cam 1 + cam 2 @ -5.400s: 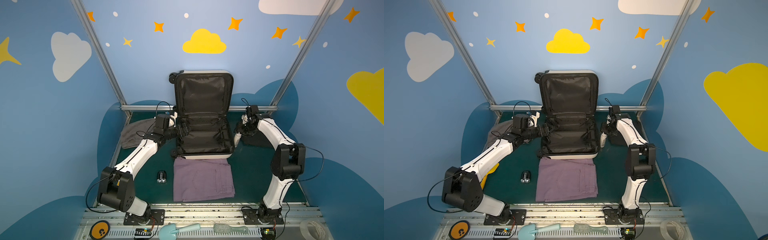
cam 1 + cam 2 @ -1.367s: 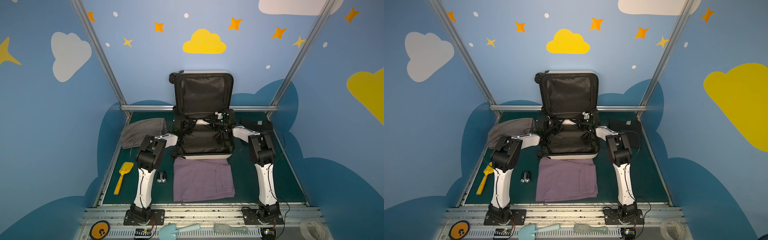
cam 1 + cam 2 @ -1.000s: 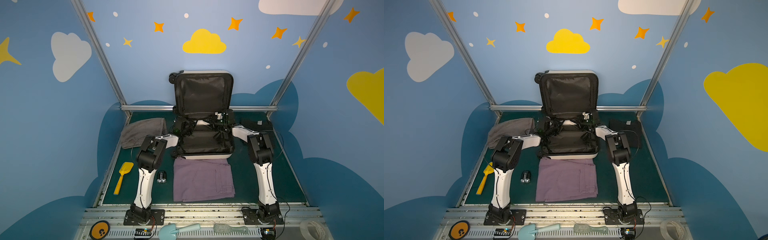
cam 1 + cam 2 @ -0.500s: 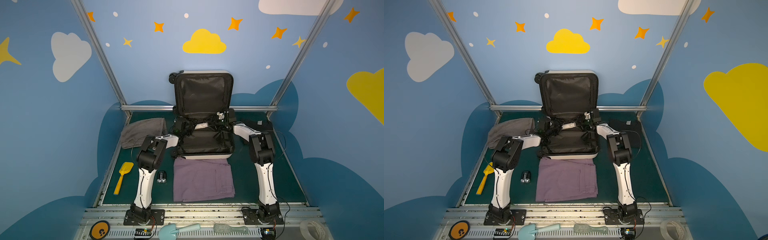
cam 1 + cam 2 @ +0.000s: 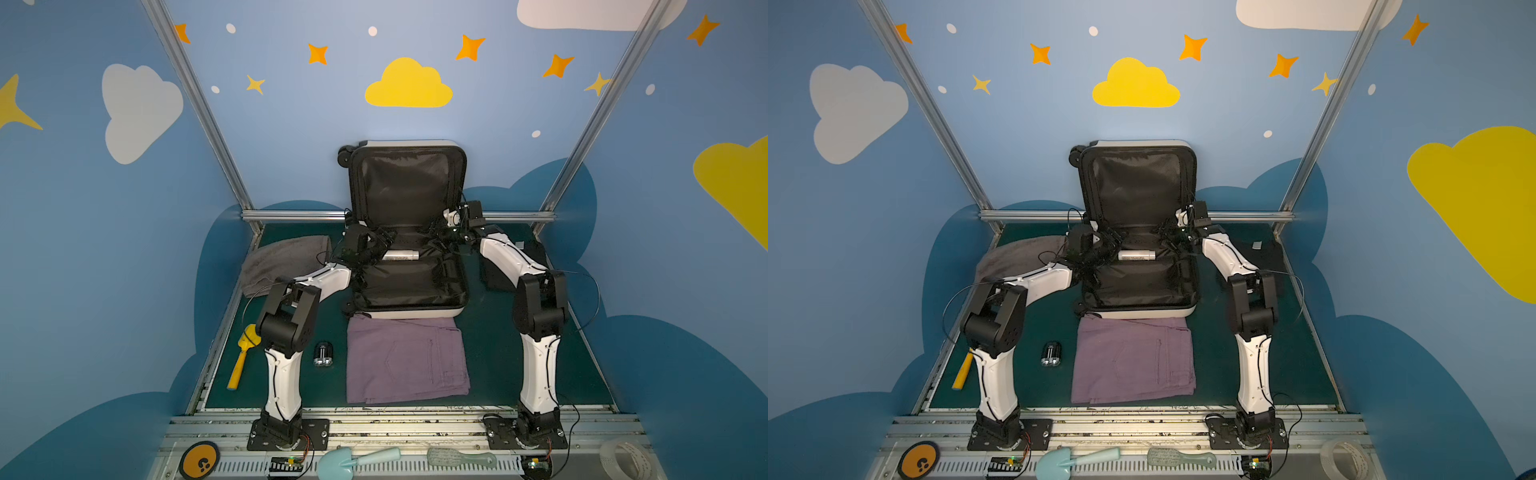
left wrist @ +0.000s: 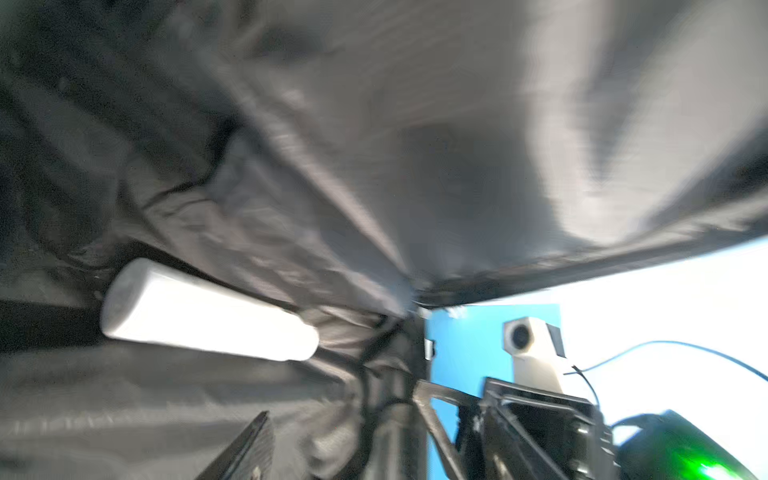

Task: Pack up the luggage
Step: 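Move the left gripper to the black Royalstar device beside the purple trousers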

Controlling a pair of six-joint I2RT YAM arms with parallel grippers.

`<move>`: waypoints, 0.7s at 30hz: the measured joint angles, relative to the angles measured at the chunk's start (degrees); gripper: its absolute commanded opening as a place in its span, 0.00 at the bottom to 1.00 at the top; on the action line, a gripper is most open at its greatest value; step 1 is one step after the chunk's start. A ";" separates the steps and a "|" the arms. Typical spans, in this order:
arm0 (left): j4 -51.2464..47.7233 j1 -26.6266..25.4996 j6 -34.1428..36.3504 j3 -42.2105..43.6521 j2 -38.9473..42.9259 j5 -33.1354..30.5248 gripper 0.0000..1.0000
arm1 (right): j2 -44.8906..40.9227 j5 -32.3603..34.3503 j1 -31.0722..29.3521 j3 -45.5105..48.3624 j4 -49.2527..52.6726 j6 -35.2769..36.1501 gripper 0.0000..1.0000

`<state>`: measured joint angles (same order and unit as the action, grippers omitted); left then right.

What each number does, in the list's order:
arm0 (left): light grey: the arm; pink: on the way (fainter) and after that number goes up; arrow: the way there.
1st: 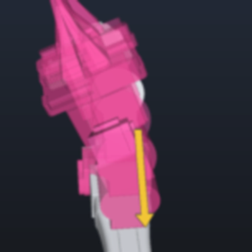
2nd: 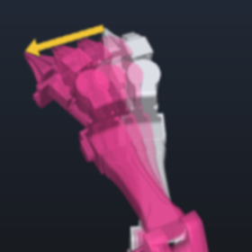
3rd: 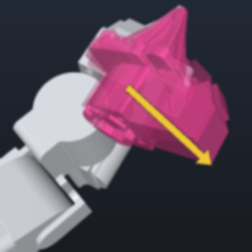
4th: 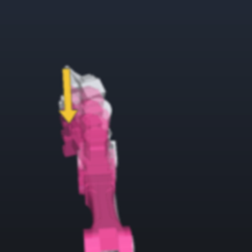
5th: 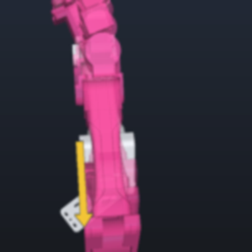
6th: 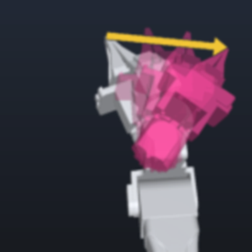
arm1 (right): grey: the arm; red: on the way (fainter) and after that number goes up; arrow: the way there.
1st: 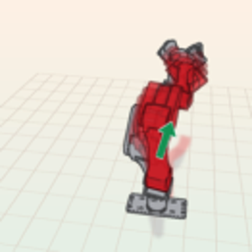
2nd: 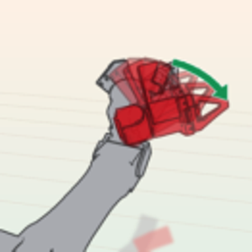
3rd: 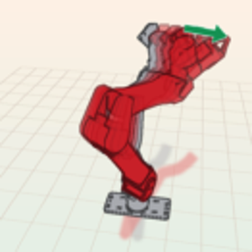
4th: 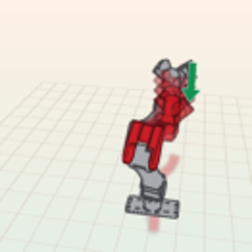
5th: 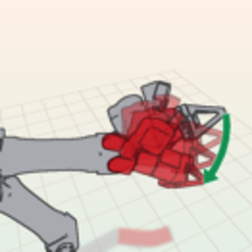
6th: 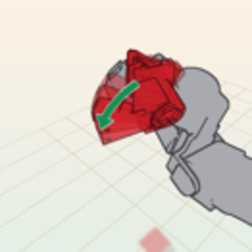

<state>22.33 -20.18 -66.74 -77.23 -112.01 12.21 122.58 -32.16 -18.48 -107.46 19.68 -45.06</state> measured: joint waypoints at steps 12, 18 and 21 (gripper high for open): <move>-21.73 5.33 11.28 17.73 33.77 -0.35 0.94 | -18.84 3.63 -9.42 15.28 4.17 10.82 0.70; -37.29 5.95 19.15 22.10 46.97 -3.67 0.97 | -22.40 6.21 -13.60 23.69 4.35 14.40 0.75; -44.52 5.99 22.23 24.50 51.28 -5.16 0.99 | -24.22 7.23 -15.06 27.08 4.33 15.67 0.78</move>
<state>-22.20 -14.20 -44.51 -52.73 -60.73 7.05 98.37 -24.93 -33.54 -80.38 24.01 -29.39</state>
